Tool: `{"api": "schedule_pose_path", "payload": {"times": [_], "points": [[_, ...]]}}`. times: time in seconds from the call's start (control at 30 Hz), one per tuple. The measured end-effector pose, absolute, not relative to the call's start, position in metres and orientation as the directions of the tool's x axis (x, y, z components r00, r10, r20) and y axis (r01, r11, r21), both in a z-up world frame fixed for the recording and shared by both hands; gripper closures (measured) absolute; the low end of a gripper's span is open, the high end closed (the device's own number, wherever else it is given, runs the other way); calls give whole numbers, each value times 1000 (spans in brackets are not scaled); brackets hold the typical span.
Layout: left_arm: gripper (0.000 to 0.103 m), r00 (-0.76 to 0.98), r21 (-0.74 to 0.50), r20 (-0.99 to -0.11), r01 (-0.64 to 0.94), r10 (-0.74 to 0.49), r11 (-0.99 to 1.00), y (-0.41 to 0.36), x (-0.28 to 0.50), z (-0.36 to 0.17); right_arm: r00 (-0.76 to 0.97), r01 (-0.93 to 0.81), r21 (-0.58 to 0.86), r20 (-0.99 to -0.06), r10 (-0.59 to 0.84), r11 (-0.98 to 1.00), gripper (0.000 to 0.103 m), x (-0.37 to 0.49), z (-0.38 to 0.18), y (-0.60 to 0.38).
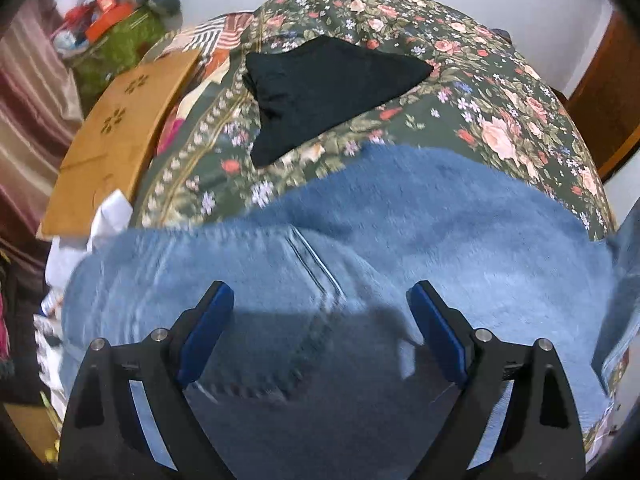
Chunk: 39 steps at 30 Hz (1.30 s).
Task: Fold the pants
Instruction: 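Grasp the frayed leg hem with the right tool and lift it over the jeans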
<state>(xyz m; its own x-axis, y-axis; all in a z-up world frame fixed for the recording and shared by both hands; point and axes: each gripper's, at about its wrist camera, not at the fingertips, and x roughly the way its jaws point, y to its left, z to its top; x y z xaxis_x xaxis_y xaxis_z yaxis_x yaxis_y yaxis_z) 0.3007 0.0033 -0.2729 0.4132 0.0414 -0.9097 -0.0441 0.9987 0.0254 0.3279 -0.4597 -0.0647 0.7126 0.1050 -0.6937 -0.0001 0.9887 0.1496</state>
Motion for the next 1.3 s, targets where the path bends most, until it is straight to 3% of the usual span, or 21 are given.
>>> {"api": "schedule_pose_path", "payload": {"times": [0.27, 0.53, 0.7, 0.9, 1.13, 1.3], "points": [[11, 405, 76, -912, 14, 64, 997, -33, 276, -274, 755, 62, 176, -652, 69, 982, 97, 281, -52, -507], [8, 404, 75, -911, -27, 80, 997, -40, 264, -278, 632, 124, 171, -773, 55, 977, 97, 267, -139, -530], [4, 404, 78, -911, -26, 82, 997, -42, 258, -281, 562, 184, 249, -820, 106, 951, 96, 247, -191, -551], [0, 414, 82, -905, -57, 99, 995, -41, 256, -283, 486, 196, 241, -866, 119, 951, 96, 223, -229, -555], [0, 428, 81, -899, -40, 90, 996, -41, 255, -282, 419, 209, 167, -906, 66, 964, 90, 205, -236, -557], [1, 474, 115, -873, -17, 109, 993, -32, 254, -264, 478, 162, 149, -877, 55, 975, 84, 200, -192, -540]]}}
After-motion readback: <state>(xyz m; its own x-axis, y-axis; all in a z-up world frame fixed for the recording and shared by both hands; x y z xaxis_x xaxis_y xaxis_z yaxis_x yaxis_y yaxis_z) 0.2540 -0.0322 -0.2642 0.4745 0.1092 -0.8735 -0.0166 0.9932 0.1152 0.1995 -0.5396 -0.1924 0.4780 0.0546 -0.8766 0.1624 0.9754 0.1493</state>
